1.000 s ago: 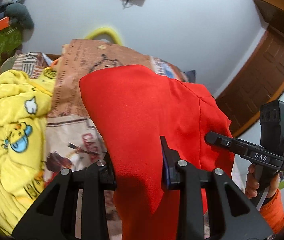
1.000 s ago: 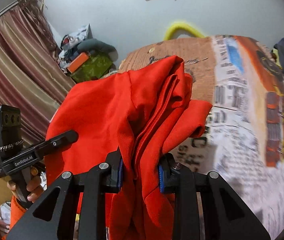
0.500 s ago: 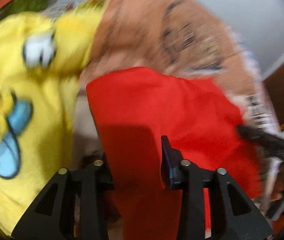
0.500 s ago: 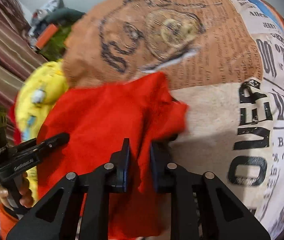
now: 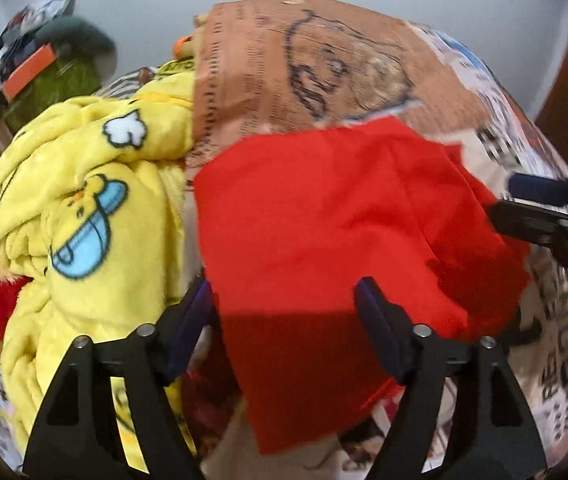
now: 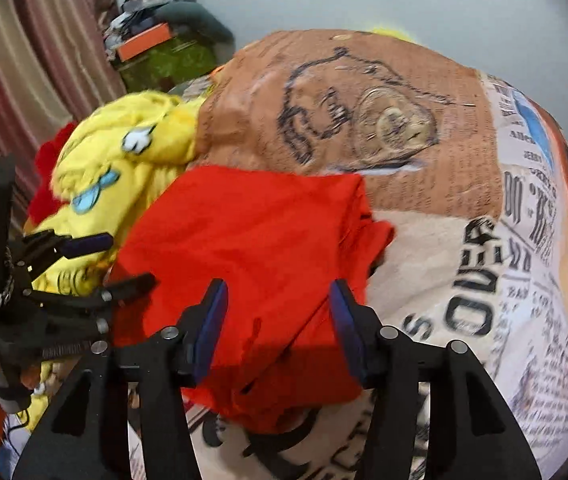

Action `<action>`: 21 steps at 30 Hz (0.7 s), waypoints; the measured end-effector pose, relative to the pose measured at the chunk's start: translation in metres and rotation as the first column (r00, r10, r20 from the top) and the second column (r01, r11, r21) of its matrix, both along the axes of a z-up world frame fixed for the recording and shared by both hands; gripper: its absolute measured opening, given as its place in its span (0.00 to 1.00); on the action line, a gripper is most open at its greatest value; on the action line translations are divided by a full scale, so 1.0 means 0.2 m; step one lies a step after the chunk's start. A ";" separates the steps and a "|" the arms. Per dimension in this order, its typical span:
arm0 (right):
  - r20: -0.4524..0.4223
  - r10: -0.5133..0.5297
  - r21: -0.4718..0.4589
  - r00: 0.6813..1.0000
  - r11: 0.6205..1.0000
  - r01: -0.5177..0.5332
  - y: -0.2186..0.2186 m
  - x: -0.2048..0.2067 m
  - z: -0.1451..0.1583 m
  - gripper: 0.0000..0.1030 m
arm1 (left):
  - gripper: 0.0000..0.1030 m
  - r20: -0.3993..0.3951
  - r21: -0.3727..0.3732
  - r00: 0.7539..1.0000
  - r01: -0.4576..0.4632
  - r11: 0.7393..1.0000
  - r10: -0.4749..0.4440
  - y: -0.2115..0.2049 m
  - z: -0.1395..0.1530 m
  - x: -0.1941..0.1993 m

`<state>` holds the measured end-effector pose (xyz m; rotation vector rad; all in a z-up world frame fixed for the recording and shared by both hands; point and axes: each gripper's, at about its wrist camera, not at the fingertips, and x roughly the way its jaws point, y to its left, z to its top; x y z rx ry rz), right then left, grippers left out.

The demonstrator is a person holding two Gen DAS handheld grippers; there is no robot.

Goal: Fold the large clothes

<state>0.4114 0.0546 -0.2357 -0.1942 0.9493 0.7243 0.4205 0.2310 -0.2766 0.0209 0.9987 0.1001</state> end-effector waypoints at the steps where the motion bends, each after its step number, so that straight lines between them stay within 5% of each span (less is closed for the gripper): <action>1: -0.012 0.006 -0.036 1.000 0.999 -0.006 0.01 -0.01 -0.04 0.48 | 0.76 -0.007 0.020 1.000 0.005 1.000 -0.005 -0.02 -0.02 -0.02; 6: -0.072 -0.028 -0.179 0.997 0.984 0.015 -0.04 0.01 -0.24 0.48 | 0.88 -0.092 0.028 0.995 -0.036 0.999 0.039 -0.01 -0.17 -0.12; 13: -0.067 -0.043 -0.186 0.997 0.982 0.030 -0.18 -0.07 -0.16 0.48 | 0.86 -0.182 0.166 0.980 -0.048 0.985 0.079 -0.05 -0.28 -0.31; 21: -0.038 -0.071 -0.095 0.997 0.993 0.067 -0.33 -0.28 0.08 0.48 | 0.85 -0.035 0.093 0.995 -0.090 0.992 0.094 -0.09 0.11 -0.56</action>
